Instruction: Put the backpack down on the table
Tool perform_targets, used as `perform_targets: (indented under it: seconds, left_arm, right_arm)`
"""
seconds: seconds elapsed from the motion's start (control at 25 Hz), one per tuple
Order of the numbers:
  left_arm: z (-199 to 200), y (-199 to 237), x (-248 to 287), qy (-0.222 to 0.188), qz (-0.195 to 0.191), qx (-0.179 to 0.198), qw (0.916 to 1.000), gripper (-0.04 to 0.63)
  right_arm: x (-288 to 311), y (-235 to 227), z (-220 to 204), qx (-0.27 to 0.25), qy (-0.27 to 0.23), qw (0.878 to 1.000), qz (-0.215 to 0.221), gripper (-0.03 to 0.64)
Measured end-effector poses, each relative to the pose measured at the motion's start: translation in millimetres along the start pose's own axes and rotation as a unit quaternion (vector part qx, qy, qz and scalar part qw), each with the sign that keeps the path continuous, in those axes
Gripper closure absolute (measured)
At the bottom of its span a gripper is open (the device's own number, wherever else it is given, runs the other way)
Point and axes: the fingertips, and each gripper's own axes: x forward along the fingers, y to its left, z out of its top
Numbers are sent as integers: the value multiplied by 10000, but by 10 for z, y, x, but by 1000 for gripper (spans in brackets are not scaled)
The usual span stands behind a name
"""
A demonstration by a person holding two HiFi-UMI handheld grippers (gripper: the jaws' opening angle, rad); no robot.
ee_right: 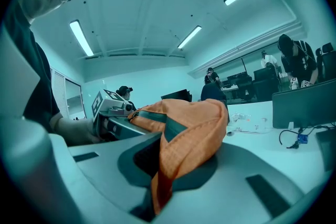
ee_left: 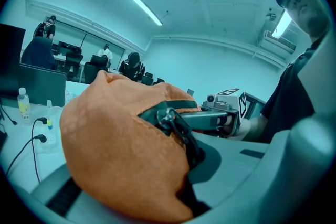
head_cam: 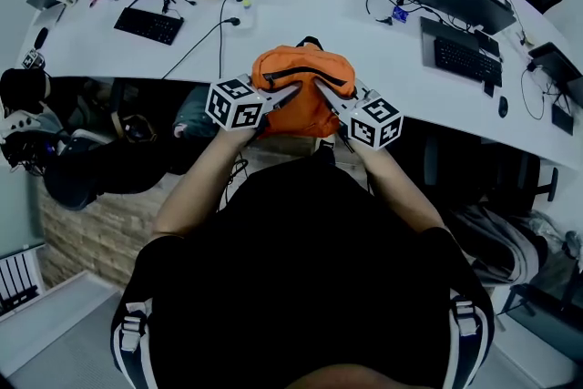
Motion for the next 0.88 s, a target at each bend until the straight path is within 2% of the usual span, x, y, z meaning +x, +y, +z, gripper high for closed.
perform_targets:
  seconds: [0.88]
  left_arm:
    - [159, 441, 508, 95, 186, -259, 9994, 543]
  right_arm:
    - [156, -686, 27, 132, 303, 9992, 234, 584]
